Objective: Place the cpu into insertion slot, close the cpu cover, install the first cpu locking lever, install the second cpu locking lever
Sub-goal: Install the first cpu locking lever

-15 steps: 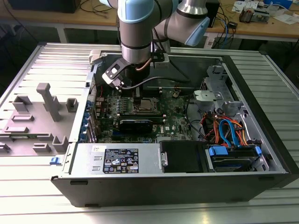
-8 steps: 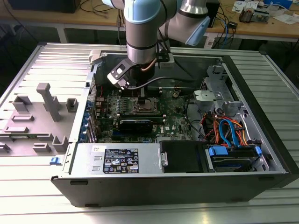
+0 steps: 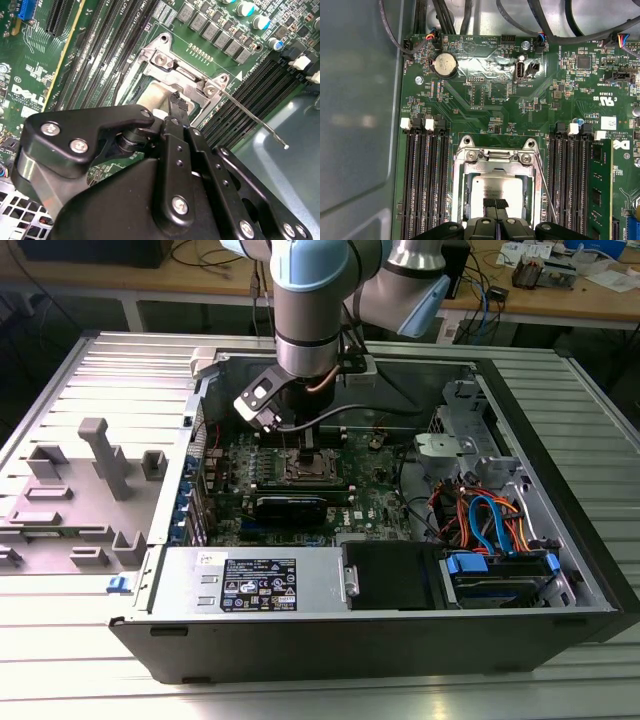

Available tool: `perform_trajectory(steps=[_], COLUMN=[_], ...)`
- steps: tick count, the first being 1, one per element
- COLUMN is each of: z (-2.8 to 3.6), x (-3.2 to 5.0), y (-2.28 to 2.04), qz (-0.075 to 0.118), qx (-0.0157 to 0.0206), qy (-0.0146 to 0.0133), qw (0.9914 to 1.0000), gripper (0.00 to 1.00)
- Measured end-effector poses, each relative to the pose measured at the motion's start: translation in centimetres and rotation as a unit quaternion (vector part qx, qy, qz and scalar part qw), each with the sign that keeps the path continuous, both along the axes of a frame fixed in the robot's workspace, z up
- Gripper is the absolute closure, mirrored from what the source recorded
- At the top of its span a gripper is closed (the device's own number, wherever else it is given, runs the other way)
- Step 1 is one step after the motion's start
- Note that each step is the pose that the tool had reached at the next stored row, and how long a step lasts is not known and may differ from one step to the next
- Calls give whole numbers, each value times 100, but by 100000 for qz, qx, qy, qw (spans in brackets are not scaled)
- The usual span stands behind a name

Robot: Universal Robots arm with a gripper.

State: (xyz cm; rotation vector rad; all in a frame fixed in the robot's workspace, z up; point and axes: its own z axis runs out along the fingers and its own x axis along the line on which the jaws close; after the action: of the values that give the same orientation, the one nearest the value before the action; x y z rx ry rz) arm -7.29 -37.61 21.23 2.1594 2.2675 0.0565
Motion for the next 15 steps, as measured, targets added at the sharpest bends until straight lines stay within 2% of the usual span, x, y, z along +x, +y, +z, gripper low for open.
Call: perform_trajectory(steps=[9, 15], z=[20, 144], x=[1, 2], y=[0, 0], qz=[0, -1], qx=[-1, -3], qy=[3, 140], qw=[100000, 100000], gripper=[89, 89])
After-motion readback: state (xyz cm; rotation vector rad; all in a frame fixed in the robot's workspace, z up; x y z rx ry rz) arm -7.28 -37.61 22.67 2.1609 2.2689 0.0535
